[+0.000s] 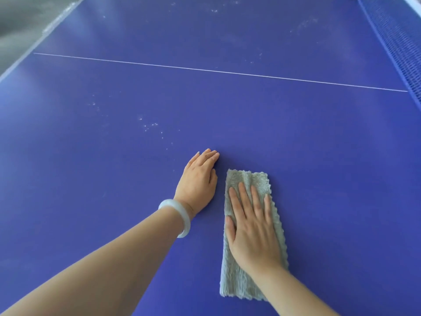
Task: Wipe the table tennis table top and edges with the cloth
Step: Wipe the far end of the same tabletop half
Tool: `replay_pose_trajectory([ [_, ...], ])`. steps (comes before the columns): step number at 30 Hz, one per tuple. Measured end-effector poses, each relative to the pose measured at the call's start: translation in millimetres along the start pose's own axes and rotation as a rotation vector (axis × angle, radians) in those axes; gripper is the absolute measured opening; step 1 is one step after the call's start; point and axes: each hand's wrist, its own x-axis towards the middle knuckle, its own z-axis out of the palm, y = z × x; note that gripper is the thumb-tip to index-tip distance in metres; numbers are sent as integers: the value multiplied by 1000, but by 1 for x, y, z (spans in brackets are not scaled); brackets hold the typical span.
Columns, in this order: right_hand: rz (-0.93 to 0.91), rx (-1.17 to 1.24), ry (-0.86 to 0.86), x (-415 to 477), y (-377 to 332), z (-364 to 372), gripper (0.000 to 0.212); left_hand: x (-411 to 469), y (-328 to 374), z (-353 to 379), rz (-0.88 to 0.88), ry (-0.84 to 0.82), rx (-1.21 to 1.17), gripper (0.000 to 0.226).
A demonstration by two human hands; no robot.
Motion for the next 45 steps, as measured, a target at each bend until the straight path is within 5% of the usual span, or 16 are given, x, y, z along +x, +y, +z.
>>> replay_pose_trajectory([
  [7, 12, 9, -26, 3, -2, -2, 63, -132, -35, -24, -52, -15, 311, 56],
  [14, 128, -21, 4, -7, -25, 0, 66, -137, -37, -23, -52, -45, 362, 60],
  [19, -547, -63, -26, -52, 17, 6, 66, -137, -38, -24, -44, -58, 354, 60],
  [21, -350, -88, 55, -34, 76, 1, 61, -138, -40, -23, -57, -58, 349, 62],
  [23, 149, -37, 132, -7, 117, -10, 56, -139, -39, -23, -61, -54, 362, 62],
  [26, 632, 109, 90, 30, 94, -14, 59, -138, -37, -22, -57, -60, 370, 64],
  [28, 545, 137, 154, 32, 41, -9, 60, -138, -38, -21, -59, -59, 367, 65],
  [31, 15, 57, 144, -21, -41, 11, 58, -138, -40, -21, -50, -69, 367, 67],
  [34, -285, 65, 82, -73, -29, 14, 55, -139, -42, -21, -42, -65, 356, 68],
  [36, -196, 38, 126, -75, 15, 10, 55, -139, -41, -22, -42, -55, 350, 67],
  [39, 316, 12, 77, -61, 67, 0, 58, -140, -42, -20, -47, -31, 345, 59],
  [42, 694, 94, 64, -44, 35, 0, 60, -141, -43, -19, -38, -14, 326, 57],
  [45, 536, 151, 182, -47, -53, 12, 60, -140, -44, -20, -22, -11, 295, 56],
])
